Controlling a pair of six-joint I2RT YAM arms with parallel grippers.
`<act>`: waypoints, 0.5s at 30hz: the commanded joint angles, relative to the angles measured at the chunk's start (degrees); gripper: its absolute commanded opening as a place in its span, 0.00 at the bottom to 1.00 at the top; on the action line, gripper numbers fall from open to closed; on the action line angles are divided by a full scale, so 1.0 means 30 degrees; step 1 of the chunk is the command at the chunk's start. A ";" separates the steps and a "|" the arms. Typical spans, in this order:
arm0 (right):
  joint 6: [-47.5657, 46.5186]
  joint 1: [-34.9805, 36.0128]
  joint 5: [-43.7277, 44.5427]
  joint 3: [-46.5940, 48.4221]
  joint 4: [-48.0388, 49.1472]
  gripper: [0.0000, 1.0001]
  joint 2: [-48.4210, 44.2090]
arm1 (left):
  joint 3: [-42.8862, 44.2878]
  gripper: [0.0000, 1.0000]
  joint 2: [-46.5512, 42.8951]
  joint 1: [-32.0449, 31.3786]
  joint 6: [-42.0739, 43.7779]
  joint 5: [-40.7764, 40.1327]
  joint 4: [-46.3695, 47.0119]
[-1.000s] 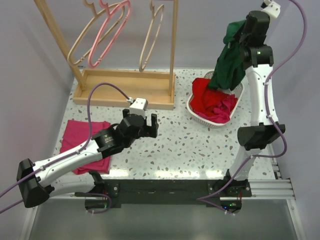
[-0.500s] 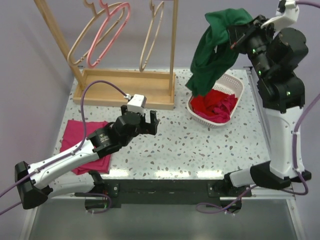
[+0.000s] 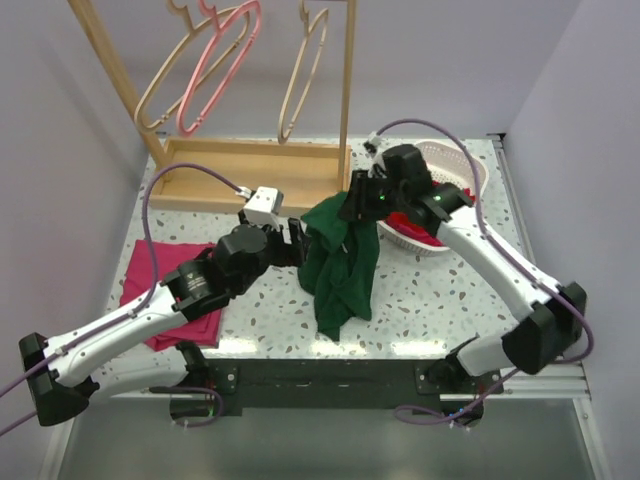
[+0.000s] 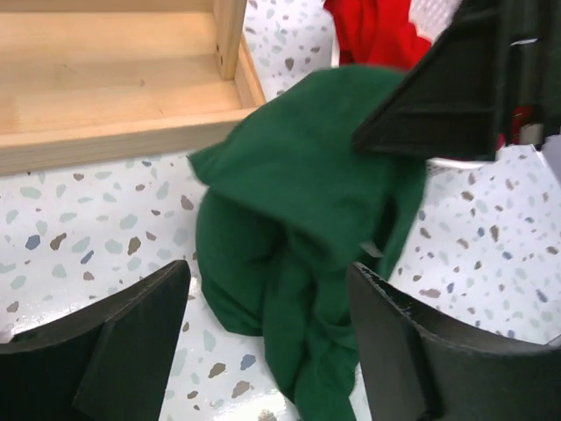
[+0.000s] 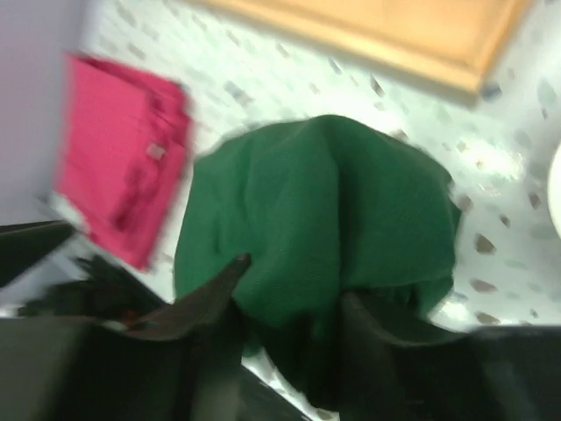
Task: Place the t-shirt on the hanger
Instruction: Place the T-shirt at the center of the board.
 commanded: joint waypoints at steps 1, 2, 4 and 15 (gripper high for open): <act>-0.2327 0.1954 0.2736 -0.1142 -0.1295 0.56 -0.0608 | -0.1152 0.74 0.1373 0.0097 -0.0435 0.0234 0.1069; -0.2212 0.2161 0.3296 -0.1733 -0.1003 0.68 -0.1109 | -0.1182 0.73 0.1985 0.0097 -0.0610 0.0147 0.1069; -0.1716 0.2338 0.3768 -0.3310 -0.0299 0.75 -0.2192 | -0.1183 0.71 0.2633 0.0126 -0.0699 -0.0088 0.1098; 0.0747 0.3657 0.5294 -1.1226 0.3151 0.63 -0.6472 | -0.0365 0.57 0.8111 0.0917 -0.0846 0.0465 0.3001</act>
